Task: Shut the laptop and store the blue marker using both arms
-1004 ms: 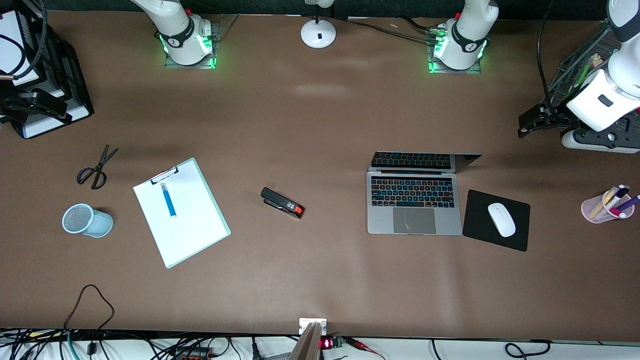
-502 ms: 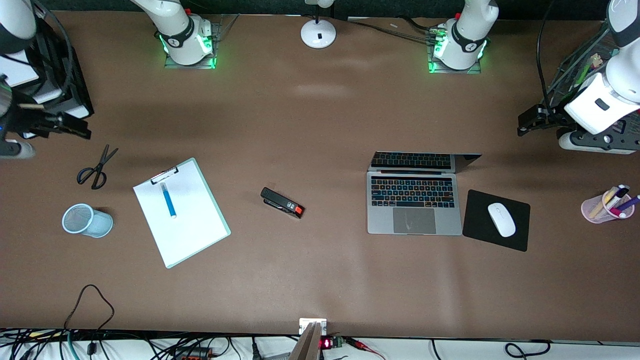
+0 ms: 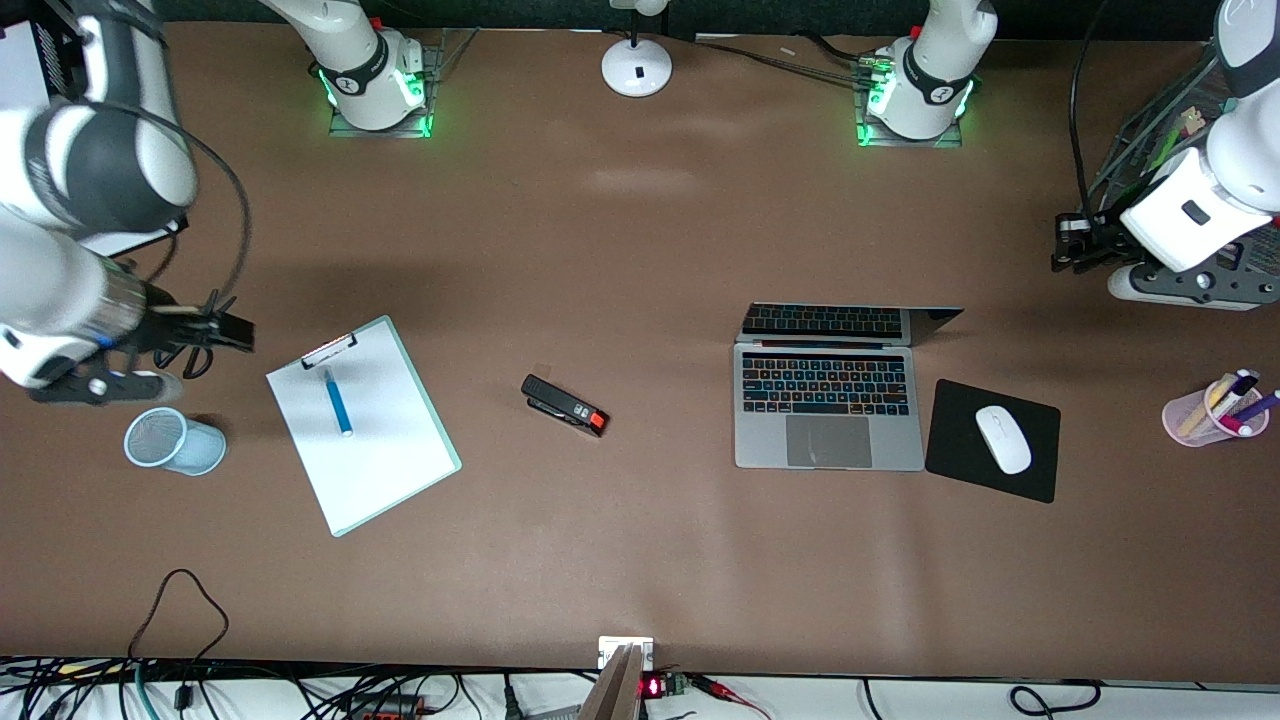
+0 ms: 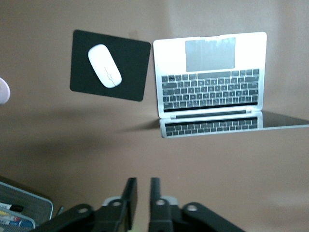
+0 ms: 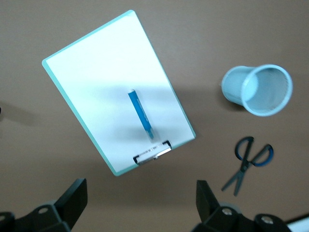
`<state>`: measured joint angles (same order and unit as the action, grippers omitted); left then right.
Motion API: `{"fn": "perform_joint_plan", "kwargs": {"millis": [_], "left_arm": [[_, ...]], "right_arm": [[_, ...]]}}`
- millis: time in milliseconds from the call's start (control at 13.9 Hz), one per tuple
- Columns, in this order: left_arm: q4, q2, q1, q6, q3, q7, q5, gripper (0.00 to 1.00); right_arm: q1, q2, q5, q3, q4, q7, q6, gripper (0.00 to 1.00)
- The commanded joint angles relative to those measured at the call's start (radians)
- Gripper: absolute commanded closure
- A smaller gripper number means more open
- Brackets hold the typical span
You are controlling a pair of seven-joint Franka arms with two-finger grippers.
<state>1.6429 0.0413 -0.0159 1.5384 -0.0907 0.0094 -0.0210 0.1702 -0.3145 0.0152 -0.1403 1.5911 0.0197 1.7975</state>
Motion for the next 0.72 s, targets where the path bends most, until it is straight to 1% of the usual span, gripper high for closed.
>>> {"fn": "perform_joint_plan", "kwargs": {"millis": [0,143,359,502,646], "left_arm": [[-0.034,0.015,0.002,-0.07,-0.046,-0.015,-0.014,1.0],[-0.022,0.012,0.001,-0.101,-0.089,-0.09,-0.043,1.0],[0.02,0.015,-0.001,-0.089,-0.176,-0.247,-0.095,1.0],[0.075,0.006,-0.003,-0.055,-0.227,-0.29,-0.112,1.0],[0.154,-0.003,-0.003,0.026,-0.247,-0.292,-0.112,1.0]], "right_arm": [[0.005,-0.053,0.003,-0.002,-0.008,0.014,0.029,0.0],[0.003,-0.099,0.003,-0.002,-0.008,0.023,0.059,0.0],[0.009,-0.162,0.003,-0.002,0.006,0.068,0.138,0.0],[0.011,-0.199,0.003,-0.002,0.01,0.107,0.183,0.0],[0.008,-0.237,0.003,-0.002,0.032,0.163,0.253,0.0]]}}
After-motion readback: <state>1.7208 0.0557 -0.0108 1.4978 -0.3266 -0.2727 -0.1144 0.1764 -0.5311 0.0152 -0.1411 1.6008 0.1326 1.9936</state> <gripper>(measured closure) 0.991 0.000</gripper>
